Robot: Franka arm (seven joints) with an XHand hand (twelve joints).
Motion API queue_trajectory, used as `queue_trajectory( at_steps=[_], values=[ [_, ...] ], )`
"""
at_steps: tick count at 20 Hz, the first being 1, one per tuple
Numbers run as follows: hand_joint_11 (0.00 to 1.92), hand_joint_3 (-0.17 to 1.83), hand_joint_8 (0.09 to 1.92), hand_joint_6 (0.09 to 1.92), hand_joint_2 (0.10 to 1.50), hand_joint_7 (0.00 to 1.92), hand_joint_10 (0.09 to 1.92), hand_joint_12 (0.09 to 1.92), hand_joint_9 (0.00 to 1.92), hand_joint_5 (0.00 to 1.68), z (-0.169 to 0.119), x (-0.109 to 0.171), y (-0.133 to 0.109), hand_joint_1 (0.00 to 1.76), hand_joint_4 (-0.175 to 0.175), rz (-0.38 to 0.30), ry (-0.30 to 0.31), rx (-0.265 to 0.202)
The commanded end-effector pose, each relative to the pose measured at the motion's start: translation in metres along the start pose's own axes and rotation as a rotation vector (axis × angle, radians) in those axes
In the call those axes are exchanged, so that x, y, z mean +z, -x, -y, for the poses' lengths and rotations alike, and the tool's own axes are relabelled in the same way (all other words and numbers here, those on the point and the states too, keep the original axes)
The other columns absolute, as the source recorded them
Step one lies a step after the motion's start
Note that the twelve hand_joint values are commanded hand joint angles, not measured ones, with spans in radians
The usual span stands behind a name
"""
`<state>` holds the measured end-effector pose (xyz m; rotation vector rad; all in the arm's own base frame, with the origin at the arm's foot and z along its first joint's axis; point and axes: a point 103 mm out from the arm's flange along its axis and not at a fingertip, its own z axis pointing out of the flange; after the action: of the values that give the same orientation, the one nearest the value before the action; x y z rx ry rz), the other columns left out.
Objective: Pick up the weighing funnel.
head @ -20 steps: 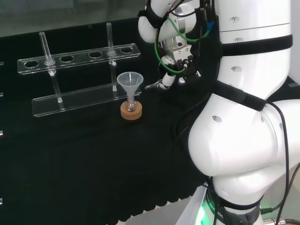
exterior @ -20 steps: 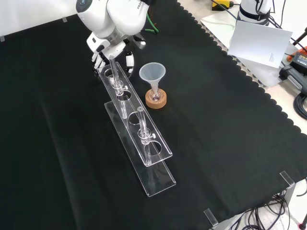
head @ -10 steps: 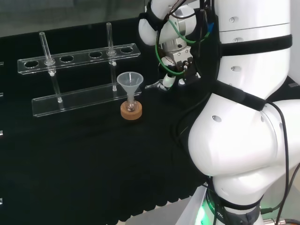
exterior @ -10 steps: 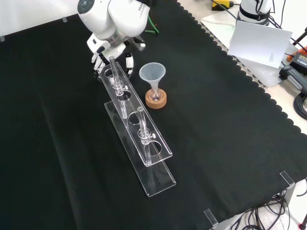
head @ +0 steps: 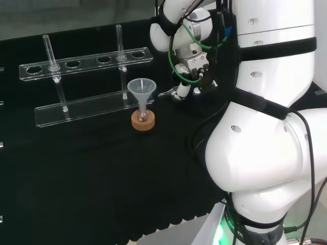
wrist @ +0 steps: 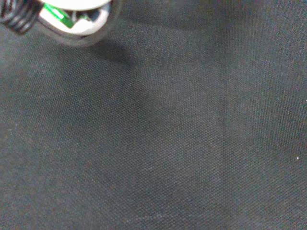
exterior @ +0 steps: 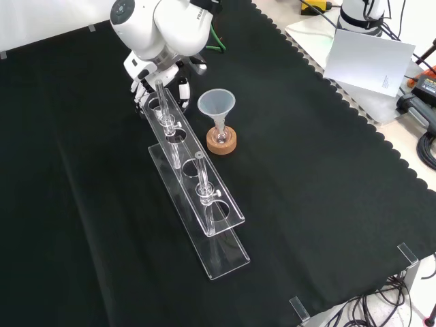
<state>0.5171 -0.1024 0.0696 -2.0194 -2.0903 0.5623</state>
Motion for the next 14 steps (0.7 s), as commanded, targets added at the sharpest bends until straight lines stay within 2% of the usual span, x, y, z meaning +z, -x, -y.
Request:
queue_trajectory(
  at_steps=[1,9,14],
  values=[
    [0.47,0.57,0.69,0.58,0.59,0.45,0.53,1.33,0.74,0.57,-0.0030,0.0007,-0.0018,0.89,-0.014,0.008,-0.001,0.007],
    [0.48,0.61,0.69,0.71,0.60,0.48,0.53,1.33,0.76,0.74,-0.0048,0.0007,-0.0014,0.90,0.003,0.012,-0.004,0.007],
    [0.49,0.62,0.69,0.73,0.60,0.49,0.53,1.33,0.77,0.78,-0.0050,0.0011,0.0000,0.90,0.005,0.010,-0.005,0.008]
  ],
)
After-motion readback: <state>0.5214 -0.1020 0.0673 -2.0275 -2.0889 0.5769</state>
